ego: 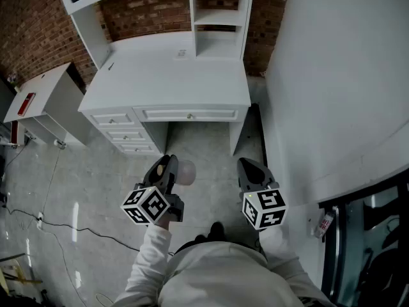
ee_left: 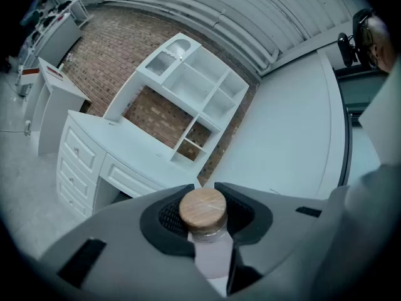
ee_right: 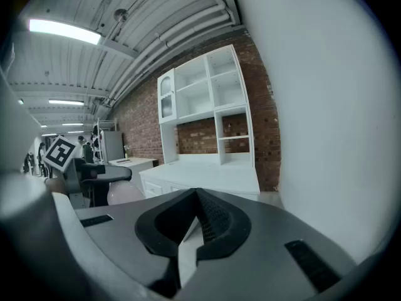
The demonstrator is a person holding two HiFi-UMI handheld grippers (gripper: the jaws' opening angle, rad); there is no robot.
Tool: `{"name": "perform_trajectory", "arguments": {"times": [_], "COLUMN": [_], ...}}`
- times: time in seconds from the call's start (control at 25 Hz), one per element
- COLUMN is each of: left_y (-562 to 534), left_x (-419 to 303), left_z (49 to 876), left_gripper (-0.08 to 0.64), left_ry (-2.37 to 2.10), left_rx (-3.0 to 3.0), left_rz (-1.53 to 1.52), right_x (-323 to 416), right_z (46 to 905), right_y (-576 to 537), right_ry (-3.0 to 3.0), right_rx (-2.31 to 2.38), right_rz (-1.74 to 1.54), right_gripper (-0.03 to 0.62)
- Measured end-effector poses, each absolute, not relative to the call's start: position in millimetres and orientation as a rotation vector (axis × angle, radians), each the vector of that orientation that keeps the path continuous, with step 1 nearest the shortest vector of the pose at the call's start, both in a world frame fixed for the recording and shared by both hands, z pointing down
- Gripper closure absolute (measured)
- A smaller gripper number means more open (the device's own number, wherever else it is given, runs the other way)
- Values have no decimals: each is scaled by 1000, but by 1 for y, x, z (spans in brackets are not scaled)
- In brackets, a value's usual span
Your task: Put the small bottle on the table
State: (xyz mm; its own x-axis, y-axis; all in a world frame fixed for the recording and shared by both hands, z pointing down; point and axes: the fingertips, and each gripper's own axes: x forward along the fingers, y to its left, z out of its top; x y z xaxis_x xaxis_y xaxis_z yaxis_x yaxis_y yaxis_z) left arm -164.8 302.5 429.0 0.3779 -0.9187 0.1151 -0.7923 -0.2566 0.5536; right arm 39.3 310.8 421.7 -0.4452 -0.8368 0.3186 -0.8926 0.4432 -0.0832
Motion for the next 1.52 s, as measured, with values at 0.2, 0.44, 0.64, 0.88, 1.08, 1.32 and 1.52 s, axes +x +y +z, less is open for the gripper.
{"name": "perform_trajectory", "arguments": {"times": [0.2,0.44,0.64,0.88,1.08,1.32,1.52], "left_y": [295,290,281,253,210,139,76], "left_x": [-162,-152,-152,-149,-148,-147,-149], "left_z": [428,431,430,433,438,437,431], "left_gripper": [448,448,448,448,448,448,448], "left_ry": [-1492,-1512,-1525,-1525,-1511,-1485,-1450], "left_rx": [2107,2103,2103,2101,2099,2133,2149], "left_rz": [-315,-307,-299,-283,-286,-273,-271], "right_x": [42,56,60,66,68,65,60], "right_z": [420,425,425,428,434,433,429], "right_y": [302,295,286,263,224,158,103], "right_ry": [-2496,-2485,-2474,-2461,-2436,-2426,-2406], "right_rx": [1488,1504,1518,1528,1544,1575,1600], "right_rz": [361,375,384,386,392,394,402], "right_gripper": [565,565,565,565,565,565,565]}}
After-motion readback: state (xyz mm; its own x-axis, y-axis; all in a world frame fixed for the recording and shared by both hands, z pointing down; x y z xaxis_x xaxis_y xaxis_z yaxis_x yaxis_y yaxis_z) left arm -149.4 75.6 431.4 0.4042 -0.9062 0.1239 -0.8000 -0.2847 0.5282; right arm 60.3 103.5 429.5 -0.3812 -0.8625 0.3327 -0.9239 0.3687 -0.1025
